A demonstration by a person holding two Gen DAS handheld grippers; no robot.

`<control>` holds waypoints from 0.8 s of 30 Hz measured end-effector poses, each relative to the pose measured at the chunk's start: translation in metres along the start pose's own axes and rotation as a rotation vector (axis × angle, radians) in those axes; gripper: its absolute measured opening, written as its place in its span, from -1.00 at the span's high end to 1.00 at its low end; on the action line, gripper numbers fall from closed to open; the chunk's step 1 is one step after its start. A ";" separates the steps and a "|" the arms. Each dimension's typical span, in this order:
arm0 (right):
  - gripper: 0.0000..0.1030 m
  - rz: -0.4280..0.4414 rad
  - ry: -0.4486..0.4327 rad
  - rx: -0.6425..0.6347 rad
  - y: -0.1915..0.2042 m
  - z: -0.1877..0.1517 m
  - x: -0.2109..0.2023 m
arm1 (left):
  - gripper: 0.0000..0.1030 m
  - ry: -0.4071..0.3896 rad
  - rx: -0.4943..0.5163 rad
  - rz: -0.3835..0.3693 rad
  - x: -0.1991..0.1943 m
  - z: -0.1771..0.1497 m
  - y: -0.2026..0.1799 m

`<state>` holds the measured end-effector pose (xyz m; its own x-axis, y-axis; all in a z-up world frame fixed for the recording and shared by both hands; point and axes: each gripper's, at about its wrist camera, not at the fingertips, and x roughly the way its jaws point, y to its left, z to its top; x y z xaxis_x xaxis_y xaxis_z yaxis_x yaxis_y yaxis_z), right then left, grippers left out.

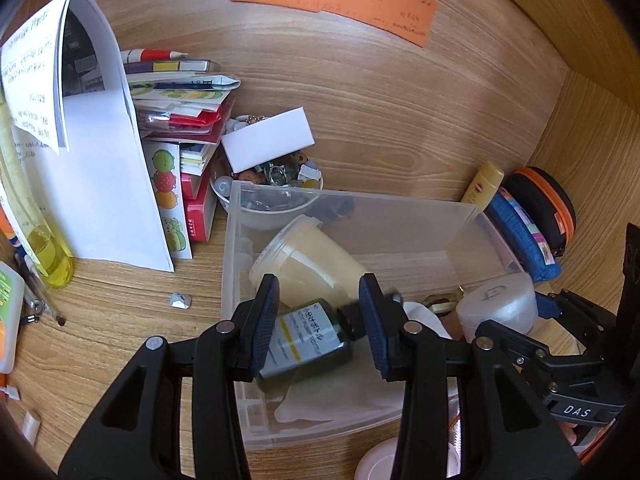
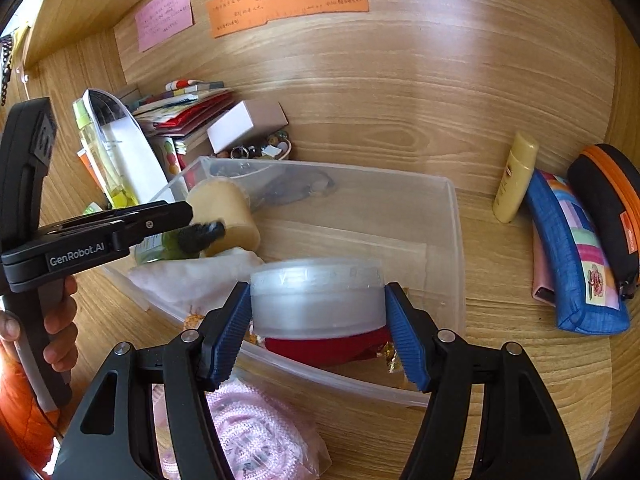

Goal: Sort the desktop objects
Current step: 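Place the green bottle and white container into the clear bin and release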

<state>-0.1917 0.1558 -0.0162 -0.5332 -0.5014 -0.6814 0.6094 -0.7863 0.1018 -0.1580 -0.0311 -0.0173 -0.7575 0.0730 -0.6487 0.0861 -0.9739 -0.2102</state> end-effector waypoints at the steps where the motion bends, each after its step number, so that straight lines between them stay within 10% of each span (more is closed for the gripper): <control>1: -0.22 0.003 0.002 0.004 0.000 0.000 0.001 | 0.21 -0.003 0.005 0.005 -0.001 -0.001 -0.001; 24: -0.24 -0.004 -0.067 0.020 -0.003 -0.002 -0.019 | -0.13 -0.125 0.082 0.038 -0.064 -0.009 -0.024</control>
<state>-0.1823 0.1680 -0.0048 -0.5739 -0.5206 -0.6322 0.5958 -0.7950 0.1138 -0.1058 -0.0102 0.0230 -0.8301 0.0130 -0.5575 0.0675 -0.9900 -0.1236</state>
